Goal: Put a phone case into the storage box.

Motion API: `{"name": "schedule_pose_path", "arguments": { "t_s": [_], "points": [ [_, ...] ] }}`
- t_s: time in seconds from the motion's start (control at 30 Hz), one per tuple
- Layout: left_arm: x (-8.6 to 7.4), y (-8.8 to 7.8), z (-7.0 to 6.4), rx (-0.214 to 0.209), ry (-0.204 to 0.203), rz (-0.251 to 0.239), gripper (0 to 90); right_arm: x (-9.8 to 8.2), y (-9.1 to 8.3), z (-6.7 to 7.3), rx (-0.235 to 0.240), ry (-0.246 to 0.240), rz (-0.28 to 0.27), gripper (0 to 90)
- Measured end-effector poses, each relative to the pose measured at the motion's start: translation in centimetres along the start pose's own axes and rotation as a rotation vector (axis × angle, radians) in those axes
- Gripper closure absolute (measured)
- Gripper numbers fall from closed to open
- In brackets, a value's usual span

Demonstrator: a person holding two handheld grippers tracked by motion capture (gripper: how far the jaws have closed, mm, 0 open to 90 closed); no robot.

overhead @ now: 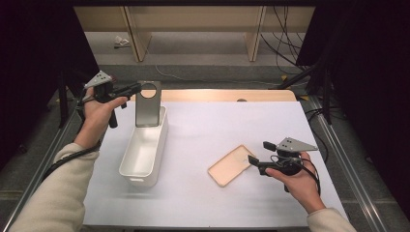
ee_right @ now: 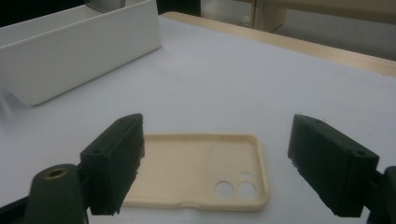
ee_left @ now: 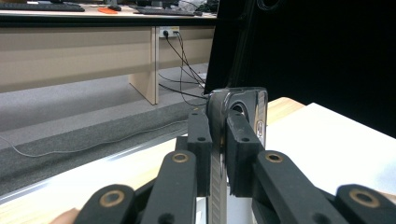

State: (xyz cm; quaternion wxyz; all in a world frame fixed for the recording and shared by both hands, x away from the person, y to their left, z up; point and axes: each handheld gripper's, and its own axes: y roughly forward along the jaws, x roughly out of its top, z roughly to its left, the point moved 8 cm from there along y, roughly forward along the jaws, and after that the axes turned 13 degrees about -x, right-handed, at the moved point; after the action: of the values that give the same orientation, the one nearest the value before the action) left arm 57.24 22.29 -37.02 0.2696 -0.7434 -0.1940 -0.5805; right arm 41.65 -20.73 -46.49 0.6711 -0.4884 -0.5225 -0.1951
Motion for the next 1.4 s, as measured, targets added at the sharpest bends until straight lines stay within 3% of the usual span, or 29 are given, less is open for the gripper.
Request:
{"name": "schedule_pose_path", "arguments": {
  "t_s": [0.57,1.4],
  "points": [
    [-1.3,1.3,1.6,0.031,-0.047,0.028,81.4,0.0,0.0,0.0,-0.002,0.004,-0.006,19.7],
    [-1.9,2.4,2.6,0.045,-0.047,0.067,81.3,-0.1,0.1,0.1,0.001,-0.007,0.001,19.5]
  ]
}}
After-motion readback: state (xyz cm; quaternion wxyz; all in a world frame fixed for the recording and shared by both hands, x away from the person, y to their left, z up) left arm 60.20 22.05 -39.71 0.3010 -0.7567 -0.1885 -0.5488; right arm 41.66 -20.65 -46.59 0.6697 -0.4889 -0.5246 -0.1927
